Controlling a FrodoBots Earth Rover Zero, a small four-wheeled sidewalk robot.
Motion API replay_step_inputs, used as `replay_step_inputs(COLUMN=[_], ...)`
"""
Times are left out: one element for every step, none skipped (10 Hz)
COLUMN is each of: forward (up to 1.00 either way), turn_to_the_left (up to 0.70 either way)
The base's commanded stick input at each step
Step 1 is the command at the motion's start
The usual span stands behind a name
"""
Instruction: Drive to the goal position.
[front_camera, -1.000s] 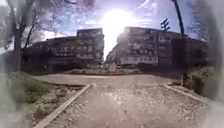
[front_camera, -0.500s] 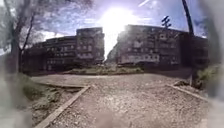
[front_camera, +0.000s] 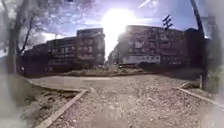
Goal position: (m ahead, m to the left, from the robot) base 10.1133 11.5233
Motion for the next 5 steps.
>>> replay_step_inputs(forward=[0.00, 0.00, 0.00, 0.13, 0.70], turn_to_the_left=[0.00, 0.00, 0.00, 0.00, 0.00])
